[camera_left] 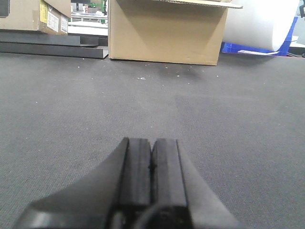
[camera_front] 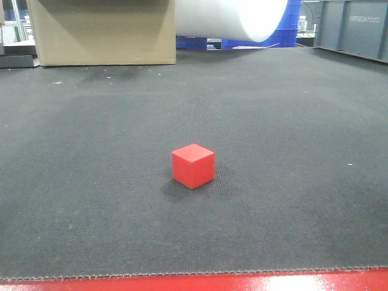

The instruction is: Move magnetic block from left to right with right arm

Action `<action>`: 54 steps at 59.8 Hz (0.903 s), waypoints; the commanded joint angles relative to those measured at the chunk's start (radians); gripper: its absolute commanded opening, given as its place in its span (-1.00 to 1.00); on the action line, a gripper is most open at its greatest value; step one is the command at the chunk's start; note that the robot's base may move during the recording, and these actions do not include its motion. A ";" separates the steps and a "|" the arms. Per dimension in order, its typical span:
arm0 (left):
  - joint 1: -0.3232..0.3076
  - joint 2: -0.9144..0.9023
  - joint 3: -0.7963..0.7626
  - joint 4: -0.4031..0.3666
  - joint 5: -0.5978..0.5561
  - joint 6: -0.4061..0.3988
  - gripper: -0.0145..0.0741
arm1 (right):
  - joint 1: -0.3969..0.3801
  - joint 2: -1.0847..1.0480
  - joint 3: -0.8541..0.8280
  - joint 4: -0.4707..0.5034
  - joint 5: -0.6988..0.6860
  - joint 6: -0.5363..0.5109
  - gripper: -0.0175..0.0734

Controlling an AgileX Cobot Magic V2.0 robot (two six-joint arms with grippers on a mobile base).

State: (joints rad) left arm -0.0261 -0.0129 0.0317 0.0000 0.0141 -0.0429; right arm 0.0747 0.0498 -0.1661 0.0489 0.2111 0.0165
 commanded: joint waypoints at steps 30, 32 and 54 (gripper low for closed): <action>0.002 -0.011 0.009 0.000 -0.090 -0.004 -0.94 | -0.061 -0.079 0.191 -0.010 -0.261 0.000 -0.48; 0.002 -0.011 0.009 0.000 -0.090 -0.004 -0.93 | -0.061 -0.079 0.191 -0.010 -0.261 0.000 -0.48; 0.002 -0.011 0.009 0.000 -0.090 -0.004 -0.94 | -0.061 -0.079 0.191 -0.010 -0.261 0.000 -0.48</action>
State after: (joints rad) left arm -0.0261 -0.0129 0.0317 0.0000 0.0141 -0.0429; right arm 0.0205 -0.0097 0.0304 0.0489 0.0455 0.0165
